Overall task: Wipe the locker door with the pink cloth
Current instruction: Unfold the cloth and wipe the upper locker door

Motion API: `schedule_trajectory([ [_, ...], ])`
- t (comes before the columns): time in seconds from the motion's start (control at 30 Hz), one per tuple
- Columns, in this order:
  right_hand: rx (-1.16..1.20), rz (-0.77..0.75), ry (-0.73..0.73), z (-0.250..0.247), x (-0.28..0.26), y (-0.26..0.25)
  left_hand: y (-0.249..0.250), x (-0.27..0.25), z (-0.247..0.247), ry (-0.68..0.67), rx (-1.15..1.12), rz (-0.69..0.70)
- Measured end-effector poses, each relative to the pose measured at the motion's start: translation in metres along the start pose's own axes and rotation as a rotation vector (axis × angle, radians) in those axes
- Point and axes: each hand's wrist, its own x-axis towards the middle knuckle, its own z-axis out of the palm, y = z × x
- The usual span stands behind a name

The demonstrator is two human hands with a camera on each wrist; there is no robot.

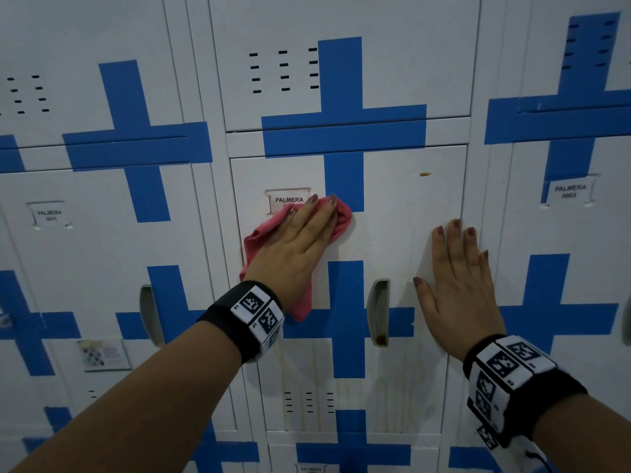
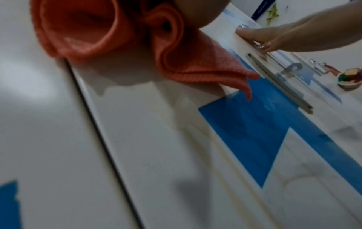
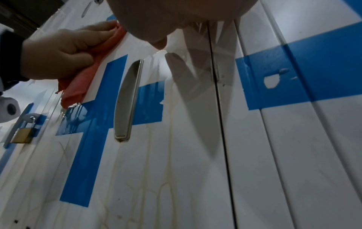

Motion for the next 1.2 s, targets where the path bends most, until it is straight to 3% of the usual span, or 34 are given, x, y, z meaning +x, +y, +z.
schedule_trajectory([
  [0.17,0.001,-0.003,-0.001,0.001,-0.001,0.000,-0.004,0.005,-0.016,-0.061,-0.138,-0.285],
  [0.33,-0.001,-0.003,0.005,0.001,-0.001,0.000,-0.015,0.010,-0.017,0.192,-0.191,-0.478],
  [0.43,-0.005,0.001,0.013,0.002,-0.001,-0.001,-0.012,0.014,-0.015,0.278,-0.232,-0.576],
  [0.53,-0.007,0.000,0.017,0.003,0.000,-0.001,-0.012,0.011,-0.013,0.259,-0.194,-0.503],
  [0.67,-0.005,0.005,0.016,0.005,0.000,-0.001,-0.015,0.000,-0.006,0.106,-0.061,-0.268],
  [0.97,-0.008,0.006,0.013,0.005,0.000,-0.001,-0.006,-0.027,0.006,-0.112,0.141,0.001],
  [1.1,-0.006,0.005,0.012,0.004,0.000,-0.001,-0.006,-0.038,0.010,-0.164,0.161,0.041],
  [1.2,-0.003,0.001,0.012,0.003,-0.001,0.000,-0.005,-0.043,0.010,-0.160,0.108,-0.075],
])
